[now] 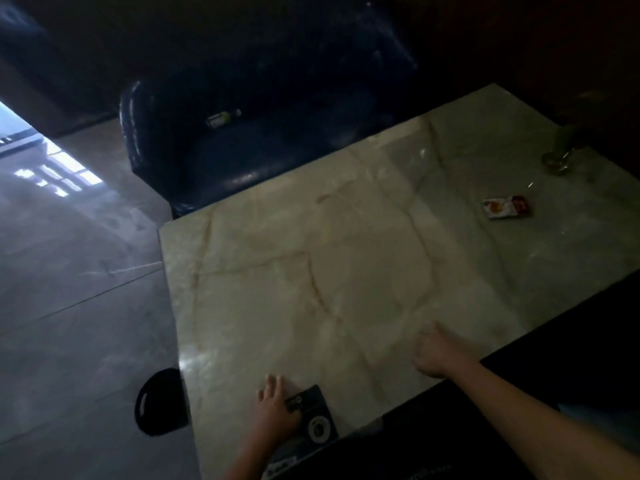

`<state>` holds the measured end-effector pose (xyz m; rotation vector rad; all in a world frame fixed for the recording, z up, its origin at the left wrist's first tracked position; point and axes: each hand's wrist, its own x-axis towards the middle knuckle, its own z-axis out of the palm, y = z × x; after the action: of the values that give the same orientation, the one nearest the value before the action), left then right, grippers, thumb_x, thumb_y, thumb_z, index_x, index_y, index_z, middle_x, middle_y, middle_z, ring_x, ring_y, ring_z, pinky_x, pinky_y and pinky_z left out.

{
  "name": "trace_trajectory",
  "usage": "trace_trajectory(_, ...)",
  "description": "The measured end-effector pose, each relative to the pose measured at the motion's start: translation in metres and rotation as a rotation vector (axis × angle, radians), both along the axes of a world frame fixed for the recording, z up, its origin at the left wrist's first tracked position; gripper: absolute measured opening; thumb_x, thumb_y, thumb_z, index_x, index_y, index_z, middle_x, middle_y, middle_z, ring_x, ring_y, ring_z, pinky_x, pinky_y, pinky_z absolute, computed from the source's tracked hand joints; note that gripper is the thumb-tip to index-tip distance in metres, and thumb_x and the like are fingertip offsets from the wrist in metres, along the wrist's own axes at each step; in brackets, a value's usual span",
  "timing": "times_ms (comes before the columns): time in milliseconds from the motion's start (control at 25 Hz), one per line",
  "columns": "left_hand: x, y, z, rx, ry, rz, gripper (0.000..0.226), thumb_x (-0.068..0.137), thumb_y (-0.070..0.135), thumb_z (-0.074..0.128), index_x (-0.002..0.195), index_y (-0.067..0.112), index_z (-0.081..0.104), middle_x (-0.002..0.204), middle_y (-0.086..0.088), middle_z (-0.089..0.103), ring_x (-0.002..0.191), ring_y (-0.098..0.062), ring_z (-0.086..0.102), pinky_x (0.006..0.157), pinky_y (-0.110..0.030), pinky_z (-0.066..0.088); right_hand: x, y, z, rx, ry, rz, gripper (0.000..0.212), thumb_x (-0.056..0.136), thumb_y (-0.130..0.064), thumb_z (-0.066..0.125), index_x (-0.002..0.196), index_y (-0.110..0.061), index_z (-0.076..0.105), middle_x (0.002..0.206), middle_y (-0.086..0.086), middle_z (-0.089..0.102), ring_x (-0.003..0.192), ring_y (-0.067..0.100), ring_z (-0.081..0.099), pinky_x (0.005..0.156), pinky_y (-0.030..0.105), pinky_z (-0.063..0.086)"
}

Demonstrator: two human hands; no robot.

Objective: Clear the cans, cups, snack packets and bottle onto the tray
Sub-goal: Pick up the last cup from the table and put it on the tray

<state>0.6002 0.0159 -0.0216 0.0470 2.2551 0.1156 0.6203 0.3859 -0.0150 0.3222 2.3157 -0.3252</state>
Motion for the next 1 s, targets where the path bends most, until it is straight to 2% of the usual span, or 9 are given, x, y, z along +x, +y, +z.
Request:
trace_trajectory(120, 0.002, 0.027, 0.004, -0.077, 0.004, 0.098, 0.086, 0.088, 0.045, 0.05, 0.155, 0.011, 0.007, 0.163, -0.018, -0.004, 0.149, -0.037, 0.01, 0.121, -0.042, 0.021, 0.019, 0.015, -0.014, 0.004, 0.002, 0.062, 0.082, 0.082, -0.048, 0.049, 0.153, -0.019, 0.021, 0.163, 0.016, 0.008, 0.151, 0.036, -0.002, 0.122, 0.044, 0.012)
trace_trajectory(200, -0.003, 0.06, 0.011, -0.086, 0.037, 0.121, 0.081, 0.089, 0.042, 0.048, 0.154, 0.012, 0.01, 0.162, -0.018, 0.001, 0.149, -0.037, 0.011, 0.119, -0.044, 0.024, 0.027, 0.019, -0.017, 0.012, 0.01, 0.08, 0.09, 0.081, -0.05, 0.053, 0.156, -0.02, 0.012, 0.163, 0.021, -0.004, 0.15, 0.036, -0.007, 0.123, 0.044, 0.01)
trace_trajectory(360, -0.005, 0.141, 0.024, 0.04, 0.144, -0.024, 0.078, 0.09, 0.042, 0.046, 0.154, 0.021, 0.008, 0.164, -0.008, -0.004, 0.151, -0.032, 0.006, 0.119, -0.047, 0.026, 0.024, 0.036, -0.014, -0.033, -0.002, 0.128, 0.085, 0.084, -0.05, 0.048, 0.156, -0.026, 0.009, 0.163, 0.019, -0.008, 0.151, 0.032, -0.006, 0.122, 0.044, 0.009)
trace_trajectory(480, -0.002, 0.185, 0.022, 0.079, 0.112, -0.117, 0.079, 0.089, 0.047, 0.042, 0.154, 0.028, 0.001, 0.164, 0.0, -0.011, 0.152, -0.028, 0.002, 0.118, -0.047, 0.023, 0.023, 0.047, -0.016, -0.055, -0.031, 0.175, 0.083, 0.085, -0.05, 0.047, 0.156, -0.028, 0.01, 0.163, 0.016, -0.01, 0.152, 0.029, -0.005, 0.122, 0.044, 0.013)
trace_trajectory(600, 0.006, 0.194, 0.009, 0.069, 0.029, -0.152, 0.075, 0.09, 0.047, 0.039, 0.153, 0.031, 0.002, 0.164, 0.003, -0.011, 0.152, -0.027, 0.001, 0.119, -0.049, 0.022, 0.022, 0.049, -0.016, -0.069, -0.027, 0.182, 0.08, 0.086, -0.048, 0.049, 0.155, -0.023, 0.017, 0.164, 0.017, -0.003, 0.152, 0.029, 0.001, 0.122, 0.043, 0.016)
trace_trajectory(720, 0.017, 0.18, -0.002, 0.042, -0.029, -0.206, 0.079, 0.087, 0.041, 0.044, 0.153, 0.033, 0.001, 0.163, 0.005, -0.015, 0.152, -0.027, 0.001, 0.114, -0.056, 0.026, 0.006, 0.06, -0.006, -0.059, 0.075, 0.102, 0.061, 0.092, -0.036, 0.043, 0.147, -0.012, 0.035, 0.158, 0.015, 0.028, 0.146, 0.027, 0.025, 0.12, 0.036, 0.021)
trace_trajectory(760, 0.019, 0.176, -0.003, 0.037, -0.026, -0.219, 0.081, 0.086, 0.038, 0.046, 0.153, 0.034, 0.0, 0.163, 0.005, -0.016, 0.152, -0.027, 0.0, 0.114, -0.057, 0.025, 0.0, 0.071, -0.002, -0.028, 0.101, 0.054, 0.059, 0.092, -0.035, 0.041, 0.146, -0.012, 0.037, 0.155, 0.015, 0.032, 0.143, 0.029, 0.029, 0.119, 0.038, 0.023)
trace_trajectory(920, 0.017, 0.187, 0.0, 0.021, -0.029, -0.232, 0.078, 0.088, 0.031, 0.043, 0.154, 0.025, 0.002, 0.163, -0.004, -0.013, 0.151, -0.033, 0.003, 0.115, -0.055, 0.026, -0.01, 0.131, 0.008, 0.099, 0.076, -0.126, 0.069, 0.089, -0.044, 0.045, 0.151, -0.019, 0.027, 0.161, 0.019, 0.014, 0.146, 0.037, 0.022, 0.118, 0.045, 0.025)
trace_trajectory(1000, 0.012, 0.201, 0.006, -0.041, -0.072, -0.252, 0.074, 0.09, 0.026, 0.038, 0.154, 0.016, 0.003, 0.163, -0.012, -0.011, 0.149, -0.04, 0.006, 0.116, -0.053, 0.027, -0.015, 0.158, 0.006, 0.132, 0.084, -0.146, 0.07, 0.087, -0.046, 0.045, 0.149, -0.016, 0.03, 0.159, 0.02, 0.02, 0.146, 0.037, 0.02, 0.12, 0.046, 0.02)
